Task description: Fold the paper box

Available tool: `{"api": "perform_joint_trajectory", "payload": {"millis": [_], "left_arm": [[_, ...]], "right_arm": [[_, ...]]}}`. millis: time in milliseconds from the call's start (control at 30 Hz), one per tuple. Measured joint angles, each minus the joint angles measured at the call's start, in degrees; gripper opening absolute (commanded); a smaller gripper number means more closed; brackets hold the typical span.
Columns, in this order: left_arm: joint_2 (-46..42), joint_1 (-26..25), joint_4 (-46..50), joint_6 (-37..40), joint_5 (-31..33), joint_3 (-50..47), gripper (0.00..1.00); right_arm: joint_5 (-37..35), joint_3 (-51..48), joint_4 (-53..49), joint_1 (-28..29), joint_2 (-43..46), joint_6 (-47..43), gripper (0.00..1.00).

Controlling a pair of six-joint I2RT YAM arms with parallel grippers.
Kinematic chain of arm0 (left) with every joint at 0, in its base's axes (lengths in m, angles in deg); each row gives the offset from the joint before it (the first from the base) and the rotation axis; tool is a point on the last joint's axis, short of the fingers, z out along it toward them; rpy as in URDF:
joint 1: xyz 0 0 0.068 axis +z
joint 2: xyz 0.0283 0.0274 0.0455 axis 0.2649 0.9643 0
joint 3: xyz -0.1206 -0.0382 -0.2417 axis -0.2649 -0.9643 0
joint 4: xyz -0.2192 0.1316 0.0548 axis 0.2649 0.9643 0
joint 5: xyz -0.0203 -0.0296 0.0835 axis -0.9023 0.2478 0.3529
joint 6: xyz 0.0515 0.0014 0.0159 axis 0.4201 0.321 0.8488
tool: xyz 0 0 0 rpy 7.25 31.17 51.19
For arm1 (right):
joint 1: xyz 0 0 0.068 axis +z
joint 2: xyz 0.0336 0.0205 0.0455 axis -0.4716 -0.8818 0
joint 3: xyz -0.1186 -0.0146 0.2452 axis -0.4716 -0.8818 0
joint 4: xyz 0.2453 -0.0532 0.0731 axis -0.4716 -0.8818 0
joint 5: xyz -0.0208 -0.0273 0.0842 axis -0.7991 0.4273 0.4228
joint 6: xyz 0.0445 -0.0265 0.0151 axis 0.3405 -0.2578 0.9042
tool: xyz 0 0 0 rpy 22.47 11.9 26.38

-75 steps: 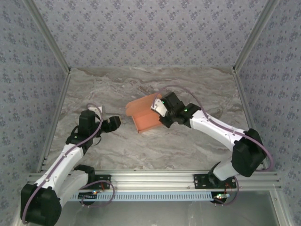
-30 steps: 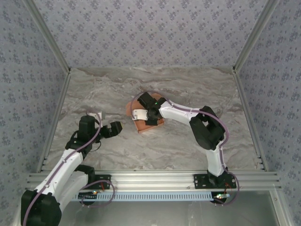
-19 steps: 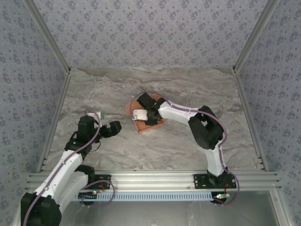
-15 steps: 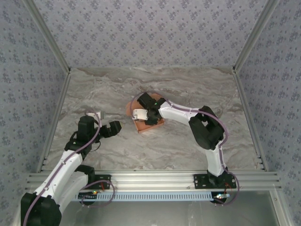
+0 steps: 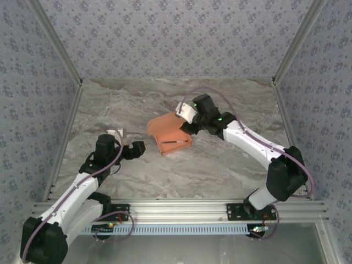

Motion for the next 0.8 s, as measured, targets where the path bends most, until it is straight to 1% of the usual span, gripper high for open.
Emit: {"api": "perform_joint_trajectory", "payload": {"millis": [67, 100, 133, 200, 267, 467, 633, 667, 800], "left_arm": [[1.4, -1.1, -1.2, 1.7, 0.6, 0.0, 0.90], [2.1, -1.6, -1.7, 2.7, 0.9, 0.2, 0.89], [2.7, -1.8, -2.1, 3.5, 1.1, 0.4, 0.89], [4.7, -2.1, -2.9, 5.3, 1.5, 1.6, 0.87], [6.3, -2.1, -4.0, 6.8, 1.8, 2.7, 0.87], [10.1, -2.1, -5.5, 10.6, 2.4, 5.2, 0.85], [12.8, -2.1, -5.5, 12.8, 2.3, 7.8, 0.84], [13.3, -2.1, -5.5, 13.0, 2.3, 8.2, 0.84], [16.0, -2.1, -5.5, 14.4, 2.1, 9.9, 0.75]], "right_arm": [[0.9, -1.7, 1.4, -3.2, 0.1, 2.8, 0.63], [1.3, -2.5, 2.0, -4.7, 0.1, 4.1, 0.68], [1.7, -3.2, 2.6, -5.9, 0.0, 5.0, 0.70], [2.6, -3.8, 3.7, -7.8, -0.4, 5.9, 0.71], [3.8, -3.8, 5.5, -8.3, -1.7, 5.9, 0.72], [10.0, -2.3, 8.9, -8.4, -9.1, 4.5, 0.71], [14.7, 0.1, 9.5, -8.4, -13.2, 2.1, 0.69], [15.5, 0.9, 9.7, -8.4, -13.8, 1.7, 0.68], [17.6, 3.7, 10.3, -8.4, -16.1, 0.1, 0.60]]}}
